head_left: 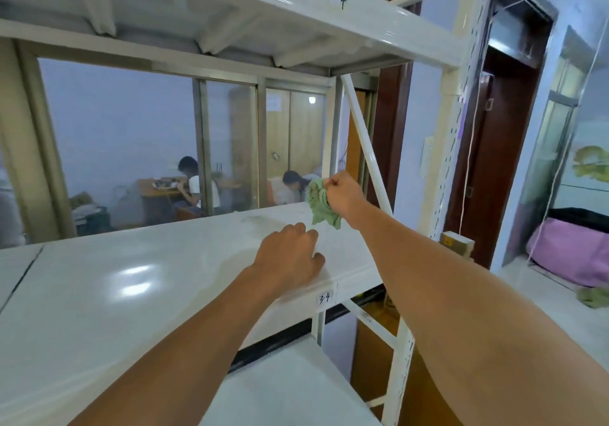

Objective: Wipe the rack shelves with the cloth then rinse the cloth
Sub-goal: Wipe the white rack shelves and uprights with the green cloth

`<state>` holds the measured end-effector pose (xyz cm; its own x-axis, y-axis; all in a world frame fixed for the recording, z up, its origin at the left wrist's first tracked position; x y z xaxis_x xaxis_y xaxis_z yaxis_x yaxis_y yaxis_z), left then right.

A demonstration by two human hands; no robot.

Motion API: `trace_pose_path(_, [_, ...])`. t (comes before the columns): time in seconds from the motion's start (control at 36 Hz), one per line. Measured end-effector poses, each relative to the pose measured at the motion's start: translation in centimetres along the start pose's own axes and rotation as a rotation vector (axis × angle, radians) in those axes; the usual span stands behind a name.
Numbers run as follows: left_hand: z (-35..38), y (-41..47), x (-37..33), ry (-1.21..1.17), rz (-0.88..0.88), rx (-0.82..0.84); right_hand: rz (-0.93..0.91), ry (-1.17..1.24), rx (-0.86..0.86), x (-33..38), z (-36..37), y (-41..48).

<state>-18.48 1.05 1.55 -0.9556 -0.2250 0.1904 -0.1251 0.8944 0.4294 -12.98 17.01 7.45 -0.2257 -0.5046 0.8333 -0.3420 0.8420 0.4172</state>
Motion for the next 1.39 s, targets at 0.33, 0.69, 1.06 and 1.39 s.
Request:
trace_pose_path(0.33, [4.4, 4.4, -1.1, 0.003, -0.118, 0.092, -0.065, -0.081, 0.055, -3.6, 0.3, 10.1])
trace_pose_path(0.69, [6.6, 10.6, -4.3, -0.045, -0.302, 0.102, -0.194, -0.284, 0.176, -8.6, 1.4, 17.4])
trace_pose_path(1.06, [7.3, 10.5, -4.0, -0.113, -0.360, 0.031, 0.058, -0.251, 0.344, -15.6, 5.1, 21.7])
trace_pose_path(1.39, [7.2, 10.8, -3.8, -0.106, -0.371, -0.031, -0.096, -0.447, 0.484, -16.2, 7.2, 21.5])
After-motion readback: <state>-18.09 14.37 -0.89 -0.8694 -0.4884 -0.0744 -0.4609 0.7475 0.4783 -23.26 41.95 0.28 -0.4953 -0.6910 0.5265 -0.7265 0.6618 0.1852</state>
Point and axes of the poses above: each hand's wrist, its own y-axis towards the middle knuckle, its own z-axis out of the palm, x = y × z, the point moved 6 cm from there along y, towards the middle knuckle, and after that the axes turned 13 degrees about y, right-handed, at the moved point
